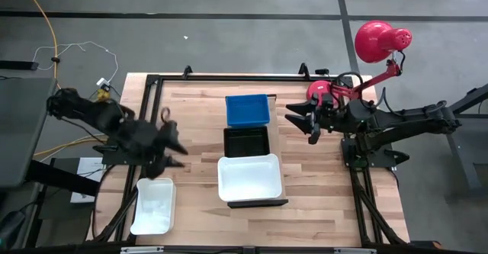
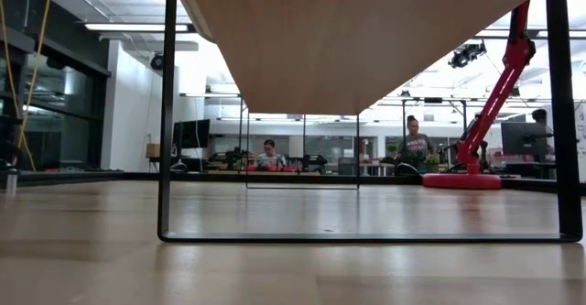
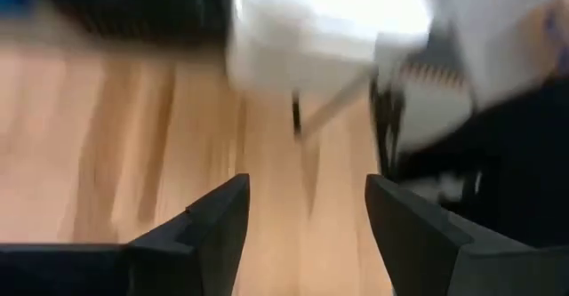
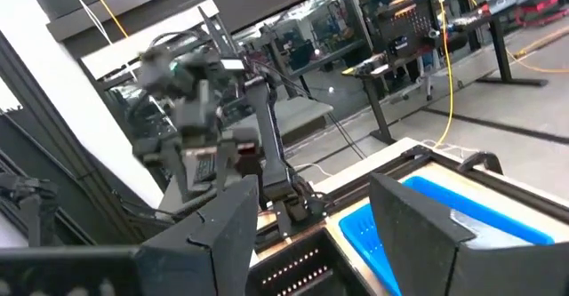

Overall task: Stack baskets on shelf by color
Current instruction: Stack the white bin on the white bin on the shelf

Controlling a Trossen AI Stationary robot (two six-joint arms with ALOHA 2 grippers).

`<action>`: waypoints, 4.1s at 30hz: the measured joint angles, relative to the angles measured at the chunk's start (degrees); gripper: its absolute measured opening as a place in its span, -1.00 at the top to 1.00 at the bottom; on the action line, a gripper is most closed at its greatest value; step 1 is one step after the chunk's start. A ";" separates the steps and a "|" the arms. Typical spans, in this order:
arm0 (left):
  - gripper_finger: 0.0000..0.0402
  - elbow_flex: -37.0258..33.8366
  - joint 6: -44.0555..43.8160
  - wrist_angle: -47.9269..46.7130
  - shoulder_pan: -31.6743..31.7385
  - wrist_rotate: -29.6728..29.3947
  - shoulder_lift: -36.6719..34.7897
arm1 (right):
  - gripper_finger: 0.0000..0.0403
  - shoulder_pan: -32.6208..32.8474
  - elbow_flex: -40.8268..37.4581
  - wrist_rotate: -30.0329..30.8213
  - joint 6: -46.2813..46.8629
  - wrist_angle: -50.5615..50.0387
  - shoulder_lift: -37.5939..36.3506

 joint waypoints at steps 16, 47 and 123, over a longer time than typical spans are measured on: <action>-0.06 -5.56 -19.00 -19.35 -22.58 -5.90 10.21 | -0.01 0.00 0.00 -0.01 0.74 -0.94 0.00; -0.05 -34.17 -17.09 4.84 -24.99 -1.75 8.06 | -0.01 -0.02 0.00 -0.20 0.32 -1.60 0.00; 1.00 12.14 -32.84 -32.16 1.37 -26.09 0.98 | -0.01 -0.02 0.00 0.00 -1.41 -2.62 0.00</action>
